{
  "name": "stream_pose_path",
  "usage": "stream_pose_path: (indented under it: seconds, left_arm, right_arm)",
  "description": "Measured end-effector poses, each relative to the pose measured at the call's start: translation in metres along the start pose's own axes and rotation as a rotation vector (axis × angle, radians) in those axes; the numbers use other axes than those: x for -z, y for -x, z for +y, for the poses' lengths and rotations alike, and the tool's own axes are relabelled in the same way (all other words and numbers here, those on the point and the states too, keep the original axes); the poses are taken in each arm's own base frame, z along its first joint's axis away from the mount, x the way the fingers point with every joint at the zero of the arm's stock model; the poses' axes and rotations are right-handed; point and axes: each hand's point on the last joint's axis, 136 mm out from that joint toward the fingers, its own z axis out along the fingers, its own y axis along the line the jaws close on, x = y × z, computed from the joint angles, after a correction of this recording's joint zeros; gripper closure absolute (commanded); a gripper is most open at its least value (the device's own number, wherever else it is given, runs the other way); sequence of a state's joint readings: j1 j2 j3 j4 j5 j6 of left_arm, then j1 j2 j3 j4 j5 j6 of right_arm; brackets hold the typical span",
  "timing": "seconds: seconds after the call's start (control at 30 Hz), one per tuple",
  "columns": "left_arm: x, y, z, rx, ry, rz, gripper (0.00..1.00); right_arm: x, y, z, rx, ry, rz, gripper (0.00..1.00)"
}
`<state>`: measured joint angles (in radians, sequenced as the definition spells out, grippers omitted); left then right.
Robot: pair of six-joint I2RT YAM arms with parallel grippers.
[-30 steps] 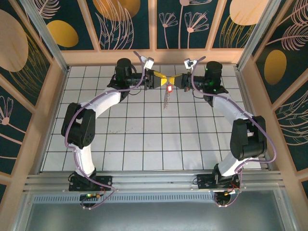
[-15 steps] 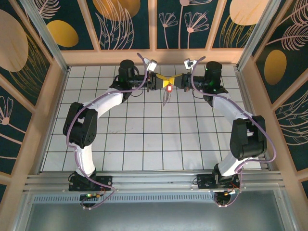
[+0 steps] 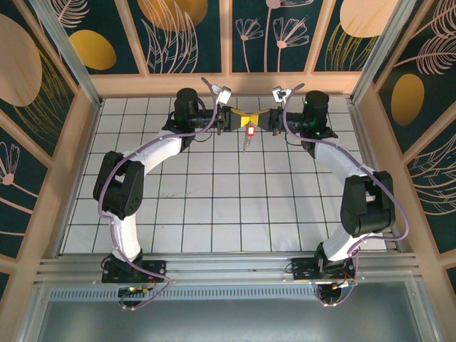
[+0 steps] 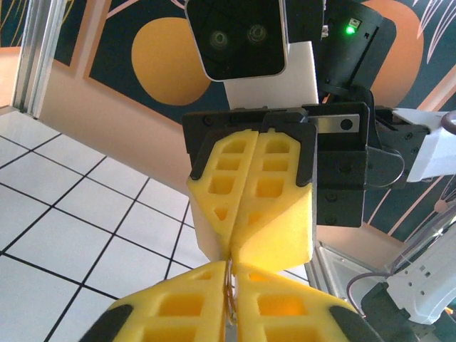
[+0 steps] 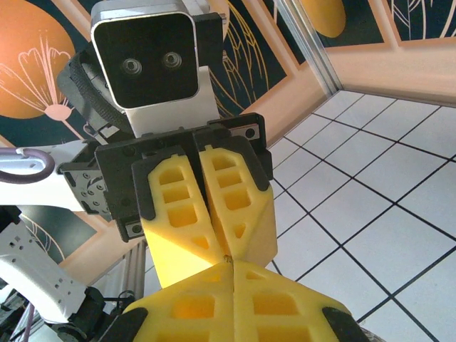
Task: Put the keys on the keyring
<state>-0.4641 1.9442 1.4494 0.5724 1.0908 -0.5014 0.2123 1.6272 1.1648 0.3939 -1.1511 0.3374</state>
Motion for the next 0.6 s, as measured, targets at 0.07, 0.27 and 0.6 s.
stream_pose_path:
  seconds: [0.07, 0.27, 0.6]
  left_arm:
    - [0.0, 0.0, 0.001, 0.003, 0.0, -0.003, 1.0]
    - [0.0, 0.0, 0.0, 0.008, -0.003, -0.009, 1.0]
    - [0.003, -0.004, -0.002, 0.021, -0.016, -0.06, 1.0]
  right_arm:
    - [0.0, 0.0, 0.0, 0.002, 0.0, -0.001, 1.0]
    - [0.0, 0.001, 0.0, 0.008, 0.002, -0.003, 1.0]
    - [0.014, 0.0, -0.001, -0.002, -0.048, -0.043, 0.52]
